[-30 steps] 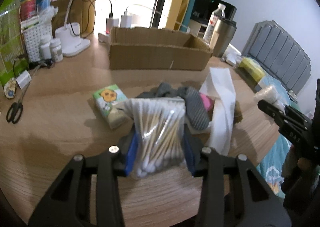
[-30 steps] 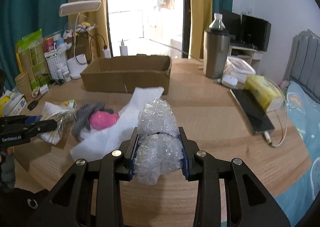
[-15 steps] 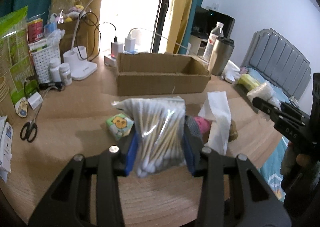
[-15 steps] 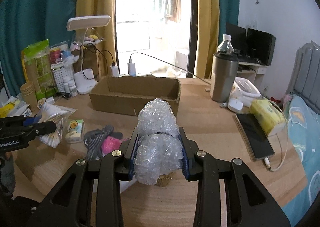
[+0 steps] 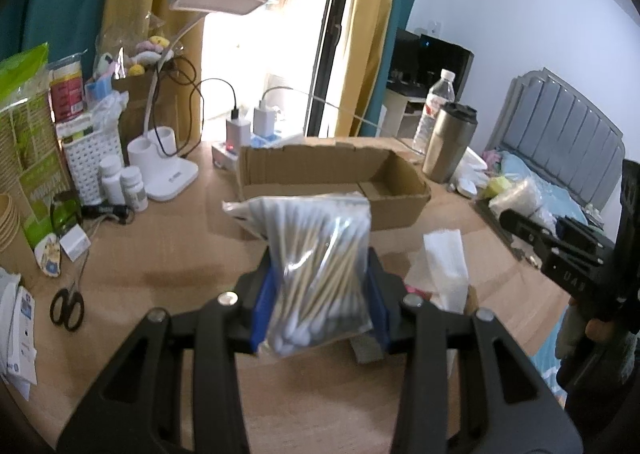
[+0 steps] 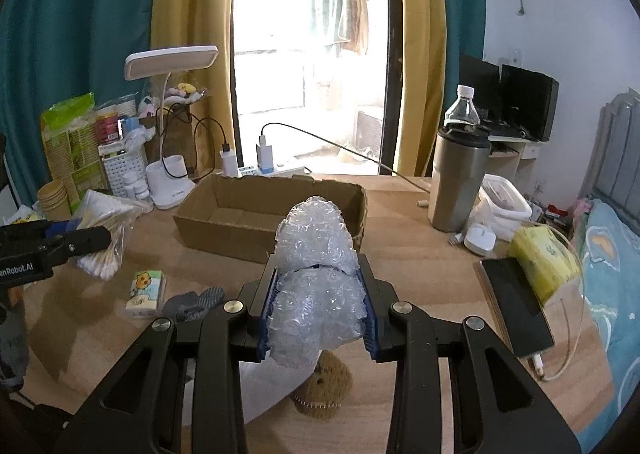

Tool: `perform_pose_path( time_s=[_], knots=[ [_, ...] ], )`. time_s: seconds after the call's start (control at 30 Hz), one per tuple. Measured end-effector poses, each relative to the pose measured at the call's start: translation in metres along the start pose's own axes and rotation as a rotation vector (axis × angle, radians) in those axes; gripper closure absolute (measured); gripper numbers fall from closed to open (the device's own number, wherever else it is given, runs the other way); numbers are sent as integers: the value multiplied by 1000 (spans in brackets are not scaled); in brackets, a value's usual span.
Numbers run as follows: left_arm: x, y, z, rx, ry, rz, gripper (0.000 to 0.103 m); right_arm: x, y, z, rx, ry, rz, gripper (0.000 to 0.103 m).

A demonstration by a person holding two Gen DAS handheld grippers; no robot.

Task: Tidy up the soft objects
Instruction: 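Lift and carry the bubble wrap and swab bag over the cardboard box with both tools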

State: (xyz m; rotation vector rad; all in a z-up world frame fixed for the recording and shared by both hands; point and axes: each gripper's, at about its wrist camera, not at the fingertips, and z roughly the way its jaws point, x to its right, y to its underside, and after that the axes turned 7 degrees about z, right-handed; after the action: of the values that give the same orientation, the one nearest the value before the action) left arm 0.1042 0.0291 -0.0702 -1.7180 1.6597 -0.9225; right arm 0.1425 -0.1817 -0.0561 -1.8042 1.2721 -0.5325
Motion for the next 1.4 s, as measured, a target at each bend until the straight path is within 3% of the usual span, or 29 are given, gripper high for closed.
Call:
perform_pose_path(
  time_s=[0.77,1.4],
  knots=[
    [-19,-63,58,12,-51,-6,61,15,-48,72,-2,-36,-17,66],
    [-15,-79,130,-48,-37,-10,61,14,-64,133,-59,-64,-38,66]
  ],
)
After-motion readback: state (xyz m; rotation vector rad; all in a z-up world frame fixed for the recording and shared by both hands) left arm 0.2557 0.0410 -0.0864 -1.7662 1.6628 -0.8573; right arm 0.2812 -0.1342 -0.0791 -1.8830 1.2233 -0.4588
